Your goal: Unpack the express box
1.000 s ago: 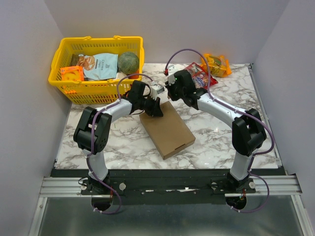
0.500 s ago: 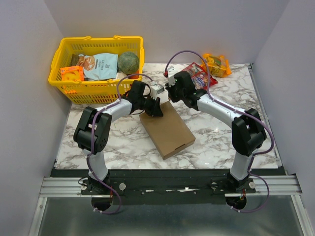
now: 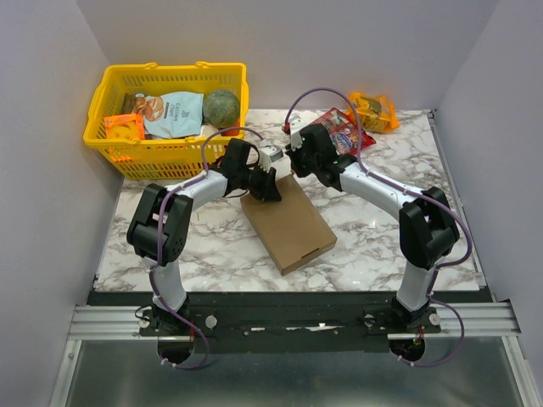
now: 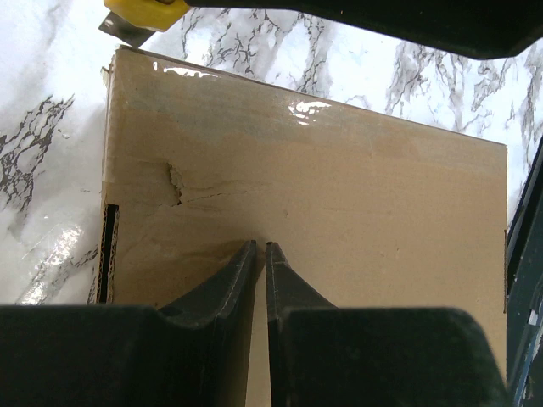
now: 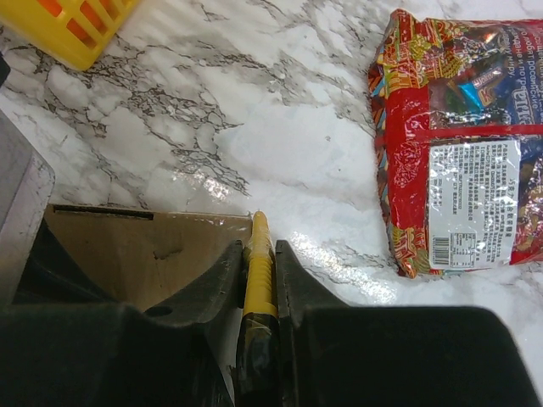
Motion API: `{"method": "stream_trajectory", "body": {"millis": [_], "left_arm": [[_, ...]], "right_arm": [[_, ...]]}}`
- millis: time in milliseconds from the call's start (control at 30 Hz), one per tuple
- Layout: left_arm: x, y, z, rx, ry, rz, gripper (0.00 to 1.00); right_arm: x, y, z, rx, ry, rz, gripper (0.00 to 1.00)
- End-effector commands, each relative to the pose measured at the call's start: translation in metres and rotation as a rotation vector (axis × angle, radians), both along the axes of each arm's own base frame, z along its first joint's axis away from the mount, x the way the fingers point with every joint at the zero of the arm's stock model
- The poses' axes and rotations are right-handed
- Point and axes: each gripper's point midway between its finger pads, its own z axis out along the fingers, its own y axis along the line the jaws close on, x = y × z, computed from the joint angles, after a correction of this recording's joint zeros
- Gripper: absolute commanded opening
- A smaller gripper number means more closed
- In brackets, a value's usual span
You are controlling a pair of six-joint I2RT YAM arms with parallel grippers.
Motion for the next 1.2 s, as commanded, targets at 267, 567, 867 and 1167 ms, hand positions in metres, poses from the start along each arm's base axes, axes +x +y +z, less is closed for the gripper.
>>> {"method": "stream_trajectory", "body": {"millis": [267,567,867,1167], "left_arm": [[-0.006,0.014,-0.035,0.088,0.087,0.035,0.20],[-0.006,0.014,-0.036,0.090,0.091,0.036,0.20],[-0.005,0.014,-0.037,0.091,0.095,0.035,0.20],[-0.005,0.015,-0.037,0.094,0.095,0.038,0.20]], "right_arm": [[0.009,0.007,0.036,0.050,-0.077,-0.020,0.00],[0.003,0.014,0.031,0.075,-0.047,0.007,0.00],[0.007,0.016,0.037,0.076,-0.065,0.010,0.00],[0.001,0.015,0.018,0.052,-0.022,0.031,0.01]]}}
